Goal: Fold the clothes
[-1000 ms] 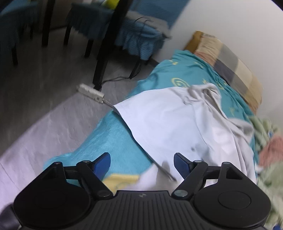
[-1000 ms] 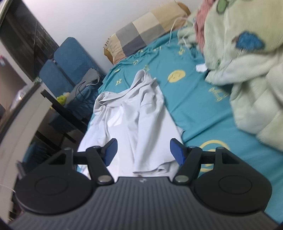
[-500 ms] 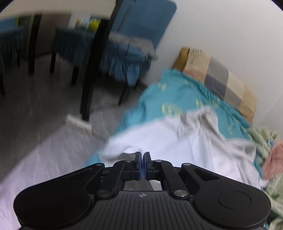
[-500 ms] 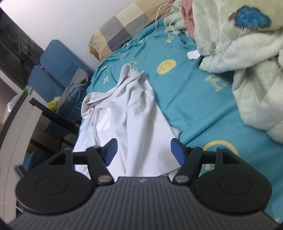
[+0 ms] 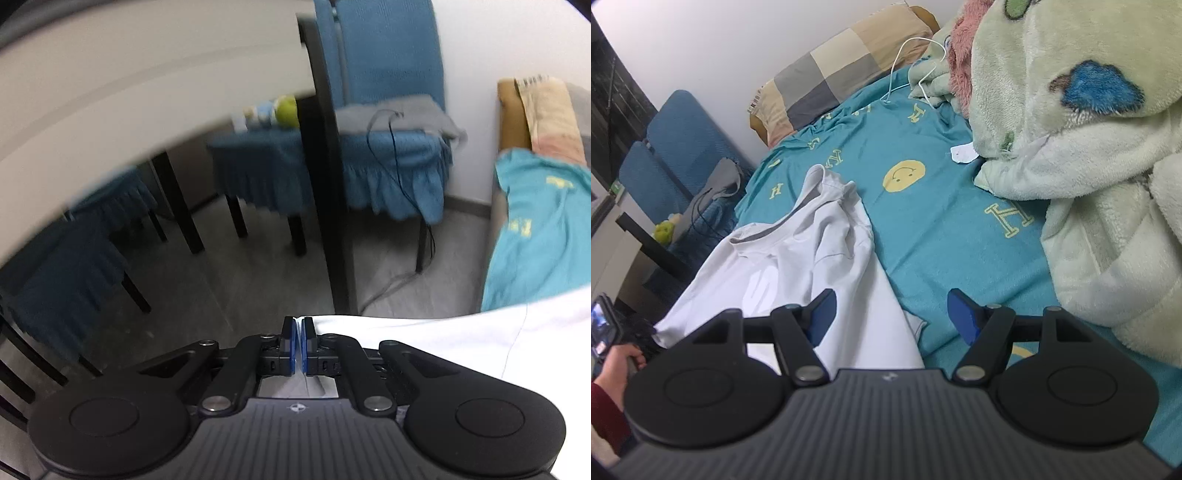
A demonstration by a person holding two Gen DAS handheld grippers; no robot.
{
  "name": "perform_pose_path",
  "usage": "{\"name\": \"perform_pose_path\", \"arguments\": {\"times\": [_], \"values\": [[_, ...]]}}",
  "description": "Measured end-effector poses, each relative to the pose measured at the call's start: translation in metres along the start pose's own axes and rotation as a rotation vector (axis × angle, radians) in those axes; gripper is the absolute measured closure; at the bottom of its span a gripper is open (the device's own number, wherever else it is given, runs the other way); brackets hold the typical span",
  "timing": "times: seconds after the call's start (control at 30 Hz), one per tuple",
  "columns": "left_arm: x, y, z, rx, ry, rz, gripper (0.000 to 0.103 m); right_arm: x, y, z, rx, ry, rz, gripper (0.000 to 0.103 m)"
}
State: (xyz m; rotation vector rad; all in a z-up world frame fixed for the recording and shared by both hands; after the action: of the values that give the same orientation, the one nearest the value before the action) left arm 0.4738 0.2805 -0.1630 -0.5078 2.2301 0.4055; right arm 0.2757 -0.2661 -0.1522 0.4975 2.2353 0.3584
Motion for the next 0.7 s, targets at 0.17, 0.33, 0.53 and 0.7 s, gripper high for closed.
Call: {"name": "perform_pose_path", "arguments": {"times": [0.17, 0.33, 0.53, 0.7], "values": [[0.022, -0.018, -0.028, 0.132, 0.009, -0.006, 0.076, 0.005, 0.009, 0.005, -0.002, 0.01, -0.066, 0.034], [0.049, -0.031, -0.122, 0.299, -0.024, 0.022, 0.06, 0.009, 0.027, -0.001, -0.044, -0.01, -0.125, 0.034], [0.099, -0.052, -0.272, 0.467, -0.041, 0.08, 0.051, 0.015, 0.043, -0.019, -0.104, -0.06, -0.189, 0.034], [0.144, -0.073, -0.367, 0.565, -0.032, 0.076, 0.047, 0.021, 0.046, -0.037, -0.15, -0.093, -0.213, 0.062]]}}
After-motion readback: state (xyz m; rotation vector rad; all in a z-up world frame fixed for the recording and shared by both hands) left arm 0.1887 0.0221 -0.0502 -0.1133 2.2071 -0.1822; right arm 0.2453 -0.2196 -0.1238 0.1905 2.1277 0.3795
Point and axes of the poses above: each gripper's, at about its wrist camera, not at the fingertips, and z roughly the way its jaws point, y to its left, x to its underside, the point moved 7 cm from there along z, roughly the way its jaws point, and after that the axes turned 5 degrees about -z, right-handed, at the moved point
